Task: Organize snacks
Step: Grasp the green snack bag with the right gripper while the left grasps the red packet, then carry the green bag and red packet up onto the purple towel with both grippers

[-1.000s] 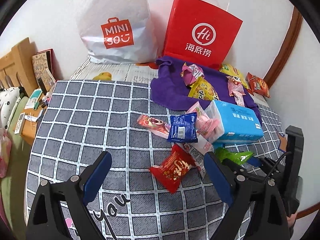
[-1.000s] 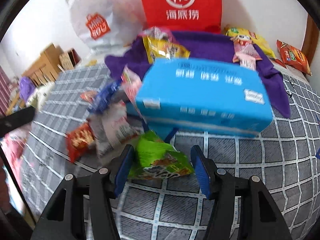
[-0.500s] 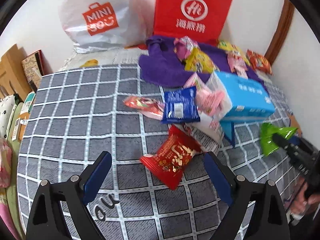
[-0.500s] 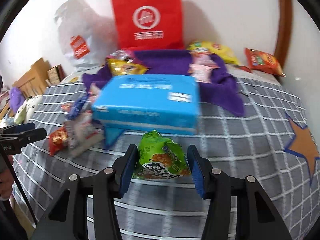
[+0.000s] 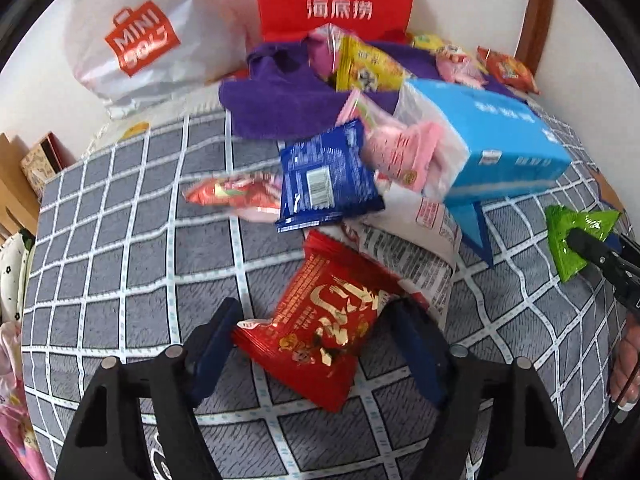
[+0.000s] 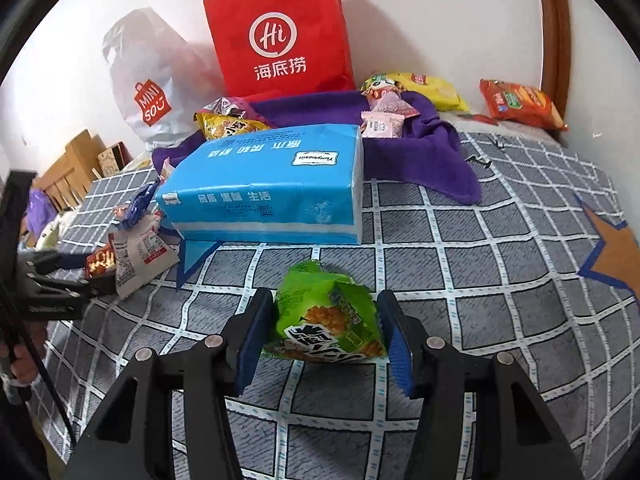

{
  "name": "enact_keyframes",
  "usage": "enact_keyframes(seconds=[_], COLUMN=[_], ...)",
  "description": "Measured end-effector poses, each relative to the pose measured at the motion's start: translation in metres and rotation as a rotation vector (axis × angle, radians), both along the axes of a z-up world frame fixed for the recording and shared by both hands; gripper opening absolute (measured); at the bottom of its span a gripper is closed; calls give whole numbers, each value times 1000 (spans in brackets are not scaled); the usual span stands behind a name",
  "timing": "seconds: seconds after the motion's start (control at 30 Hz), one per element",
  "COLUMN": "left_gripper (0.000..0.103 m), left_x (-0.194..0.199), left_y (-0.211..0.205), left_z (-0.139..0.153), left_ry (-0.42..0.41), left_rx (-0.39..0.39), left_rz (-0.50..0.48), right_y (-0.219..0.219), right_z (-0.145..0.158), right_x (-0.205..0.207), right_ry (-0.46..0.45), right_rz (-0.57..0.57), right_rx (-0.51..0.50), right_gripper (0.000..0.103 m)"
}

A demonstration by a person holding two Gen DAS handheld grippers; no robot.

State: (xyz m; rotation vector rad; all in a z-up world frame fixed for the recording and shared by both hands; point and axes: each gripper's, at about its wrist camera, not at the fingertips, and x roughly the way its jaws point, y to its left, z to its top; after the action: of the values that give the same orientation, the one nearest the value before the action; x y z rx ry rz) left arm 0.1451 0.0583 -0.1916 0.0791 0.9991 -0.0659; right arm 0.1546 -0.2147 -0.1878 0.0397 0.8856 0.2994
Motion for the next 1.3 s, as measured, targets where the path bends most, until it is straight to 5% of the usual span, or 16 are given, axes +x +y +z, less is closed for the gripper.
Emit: enact_keyframes(seconds=[0.1, 0.43, 1.07, 1.3], left_gripper=[48, 48, 49, 48], left_x=[-4, -24, -26, -40], left_y=[-4, -5, -4, 9], left_z=[3, -2, -2, 14], left_ry=[-3, -118, -108, -77], left_rx=[-8, -24, -30, -126], left_rz=[-23, 12, -1, 29], right_y=[-7, -12, -1, -1], right_z=[-4, -10, -9, 5], right_x=[5, 8, 6, -8], right_ry=[32, 67, 67, 2], right_rz=[-8, -6, 42, 41], right_rx=[58, 119, 57, 23], right_gripper=[55, 57, 63, 59])
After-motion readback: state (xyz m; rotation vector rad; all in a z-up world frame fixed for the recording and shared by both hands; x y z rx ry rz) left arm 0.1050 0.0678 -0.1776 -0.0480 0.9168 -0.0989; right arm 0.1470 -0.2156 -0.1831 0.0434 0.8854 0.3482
